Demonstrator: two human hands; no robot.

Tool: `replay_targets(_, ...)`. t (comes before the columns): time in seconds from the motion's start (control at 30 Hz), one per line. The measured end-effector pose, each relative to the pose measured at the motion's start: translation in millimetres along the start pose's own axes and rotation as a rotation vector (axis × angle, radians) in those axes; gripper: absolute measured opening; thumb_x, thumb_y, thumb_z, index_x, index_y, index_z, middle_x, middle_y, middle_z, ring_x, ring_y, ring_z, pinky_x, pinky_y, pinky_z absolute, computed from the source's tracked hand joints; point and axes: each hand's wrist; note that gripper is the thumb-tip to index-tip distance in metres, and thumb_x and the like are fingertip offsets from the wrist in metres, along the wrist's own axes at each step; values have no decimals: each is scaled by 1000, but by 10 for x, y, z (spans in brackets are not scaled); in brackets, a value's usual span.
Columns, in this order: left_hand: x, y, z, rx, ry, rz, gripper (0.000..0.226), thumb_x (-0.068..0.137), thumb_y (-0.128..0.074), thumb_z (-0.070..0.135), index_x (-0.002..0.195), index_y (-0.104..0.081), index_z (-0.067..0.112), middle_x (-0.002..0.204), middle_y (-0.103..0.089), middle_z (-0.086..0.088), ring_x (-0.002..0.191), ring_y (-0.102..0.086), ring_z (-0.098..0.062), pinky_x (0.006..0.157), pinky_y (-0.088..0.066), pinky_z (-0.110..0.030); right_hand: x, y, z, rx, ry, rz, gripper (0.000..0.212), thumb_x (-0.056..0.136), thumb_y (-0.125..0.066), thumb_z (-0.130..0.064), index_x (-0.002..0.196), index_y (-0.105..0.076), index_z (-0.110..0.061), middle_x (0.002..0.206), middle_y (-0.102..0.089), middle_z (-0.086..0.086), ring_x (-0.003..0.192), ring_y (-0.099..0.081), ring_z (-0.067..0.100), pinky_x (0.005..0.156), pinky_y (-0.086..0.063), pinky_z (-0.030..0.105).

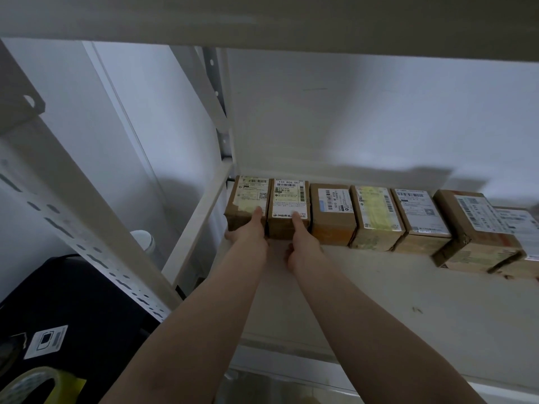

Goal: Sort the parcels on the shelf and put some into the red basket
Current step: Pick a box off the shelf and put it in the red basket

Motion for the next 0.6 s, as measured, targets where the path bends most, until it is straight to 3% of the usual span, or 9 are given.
replay_targets(0.07,-37,4,48,-34,7,-18,95,80,-76,25,152,-14,22,146,-38,-15,126,-48,-39,94,-50,-52,39,-23,5,21,-13,-4,106,49,-78,-77,126,-51,-10,102,-56,5,91,-45,23,90,-50,37)
replay_targets(0.17,-16,26,62,-62,-3,-73,86,76,-80,20,146,-29,22,134,-55,-17,104,-63,-39,56,-55,-43,90,-36,16,98,-19,25,116,36,-83,-75,128,-53,-12,115,-61,6,89,-47,22,89,-51,39)
replay_targets(0.23,-19,46,55,-50,-20,-63,79,73,-82,25,139,-40,21,125,-62,-15,83,-66,-32,45,-51,-35,124,-31,36,79,-8,20,128,23,-82,-79,128,-53,-13,114,-61,6,89,-47,23,90,-52,39)
replay_targets(0.3,-68,50,51,-9,-29,-33,82,71,-83,38,139,-41,20,121,-64,-13,76,-66,-28,55,-53,-37,127,20,32,71,-25,36,142,7,-75,-84,128,-54,-14,110,-60,5,89,-48,23,91,-54,41)
replay_targets(0.37,-25,23,-35,17,-38,-34,101,57,-83,59,139,-38,22,121,-64,-10,87,-67,-27,71,-53,-40,57,124,0,67,-21,54,133,17,-73,-85,128,-53,-14,111,-60,5,91,-52,23,89,-55,41)
replay_targets(0.43,279,-55,-246,100,-25,19,138,14,-73,86,136,-39,29,122,-62,-7,99,-63,-28,80,-50,-39,-13,275,-71,106,-24,105,124,27,-72,-85,128,-53,-15,115,-59,7,96,-55,23,84,-55,40)
replay_targets(0.47,418,-108,-375,155,-5,50,149,-1,-64,90,134,-40,32,124,-60,-6,103,-60,-28,85,-49,-40,-56,371,-124,129,-30,129,122,31,-71,-86,129,-52,-15,116,-57,7,98,-55,24,82,-55,40)
replay_targets(0.53,269,-148,-499,223,41,-1,150,0,-63,90,136,-39,30,127,-54,-5,109,-56,-29,92,-50,-45,20,537,-208,142,0,134,120,41,-67,-87,133,-49,-13,118,-56,10,98,-53,24,85,-55,43)
replay_targets(0.6,-229,-176,-526,242,85,-91,133,20,-74,83,133,-41,20,126,-53,-7,107,-56,-28,92,-52,-44,-11,664,-283,127,3,115,108,50,-67,-85,127,-52,-11,109,-58,10,91,-55,24,84,-54,42)
Point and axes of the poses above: each hand's wrist, its own x-axis towards the middle knuckle, its own y-axis out of the back of the hand, z = x × y
